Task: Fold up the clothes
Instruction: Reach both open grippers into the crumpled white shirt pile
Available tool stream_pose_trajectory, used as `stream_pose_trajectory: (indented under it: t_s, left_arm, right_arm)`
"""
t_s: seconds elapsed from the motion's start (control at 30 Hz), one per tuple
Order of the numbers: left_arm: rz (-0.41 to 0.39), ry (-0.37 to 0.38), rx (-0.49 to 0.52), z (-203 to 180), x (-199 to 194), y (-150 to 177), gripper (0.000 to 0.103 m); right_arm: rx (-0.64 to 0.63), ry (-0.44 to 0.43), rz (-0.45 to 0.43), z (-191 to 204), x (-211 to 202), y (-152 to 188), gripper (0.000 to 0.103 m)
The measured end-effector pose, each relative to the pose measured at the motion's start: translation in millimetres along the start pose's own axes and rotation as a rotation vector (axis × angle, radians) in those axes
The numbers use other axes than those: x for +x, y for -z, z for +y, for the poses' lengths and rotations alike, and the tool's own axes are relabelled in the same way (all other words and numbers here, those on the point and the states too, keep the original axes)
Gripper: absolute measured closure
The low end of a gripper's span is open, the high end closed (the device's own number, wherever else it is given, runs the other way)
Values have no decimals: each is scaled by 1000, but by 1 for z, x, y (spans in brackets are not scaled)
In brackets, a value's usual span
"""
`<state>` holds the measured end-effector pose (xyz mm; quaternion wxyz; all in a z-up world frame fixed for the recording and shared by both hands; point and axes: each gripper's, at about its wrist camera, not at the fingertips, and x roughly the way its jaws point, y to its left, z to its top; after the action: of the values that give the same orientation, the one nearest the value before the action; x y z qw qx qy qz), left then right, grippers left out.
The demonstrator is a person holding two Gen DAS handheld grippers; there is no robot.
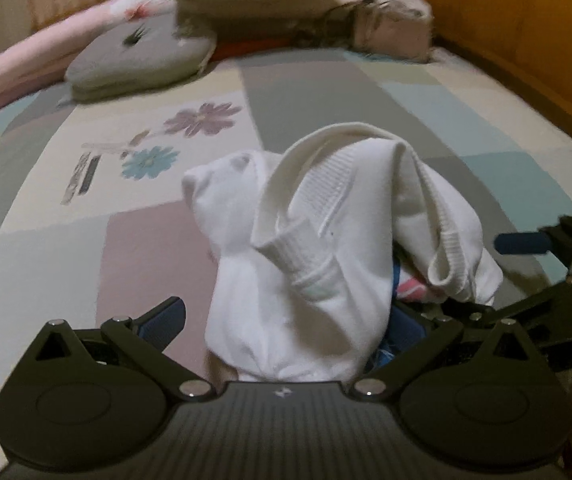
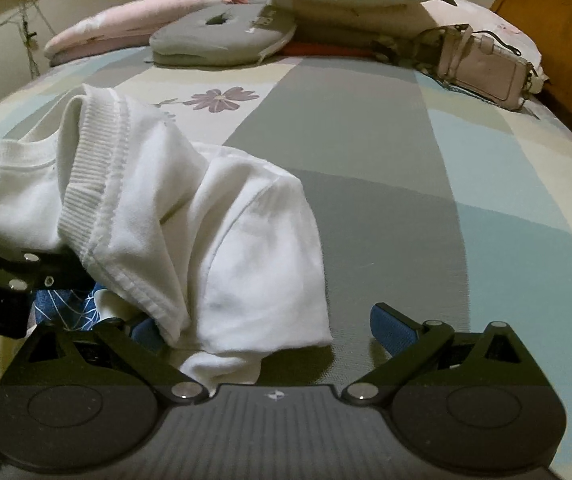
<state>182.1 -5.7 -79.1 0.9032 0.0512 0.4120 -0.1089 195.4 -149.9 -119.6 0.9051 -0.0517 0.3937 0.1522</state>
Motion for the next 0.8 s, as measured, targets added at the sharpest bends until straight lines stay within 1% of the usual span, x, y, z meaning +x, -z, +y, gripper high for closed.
stream_pose_trajectory:
  t_s: [0.07, 0.17, 0.23, 0.3, 0.37, 0.4, 0.43, 0.53, 0.6, 0.67, 0.7, 0.77, 0.8]
  left_arm:
    - [-38, 34, 30, 3, 1, 7, 0]
    - [-33, 42, 25, 6, -1, 7, 0]
    - [-27, 22, 56, 5, -6, 2, 0]
    - [-45, -22, 104, 5, -12, -3, 0]
    - [-60, -75, 145, 7, -18, -6, 0]
    - [-62, -85, 151, 10, -20, -7, 0]
    - [-67, -88, 146, 14, -22, -8, 0]
    - [-81, -107, 122, 21, -29, -9, 1]
    - [-95, -142, 121, 26, -35, -8, 1]
    - [-101, -142, 112, 30, -38, -8, 1]
    - [-102, -124, 109, 29, -38, -9, 1]
    - [-104, -87, 103, 27, -38, -11, 1]
    - [-108, -67, 110, 25, -37, -11, 2]
  right_arm:
    - [-40, -9, -24, -1, -1, 5, 0]
    - [-77, -3, -41, 2, -6, 6, 0]
    - [-110, 22, -77, 6, -14, 3, 0]
    - [-168, 64, -136, 11, -25, 1, 0]
    - [-218, 104, -170, 14, -32, -2, 0]
    - [-239, 121, -184, 14, -35, -4, 0]
    - [-251, 134, -192, 14, -36, -5, 0]
    - [-235, 144, -200, 7, -38, -9, 0]
    - [-225, 153, -209, 3, -40, -11, 0]
    - [-225, 138, -216, 2, -43, -12, 1]
    - [-227, 127, -219, 2, -44, -12, 2]
    - [-242, 78, -216, 7, -44, -14, 9]
    - [-252, 54, -212, 10, -43, -14, 18]
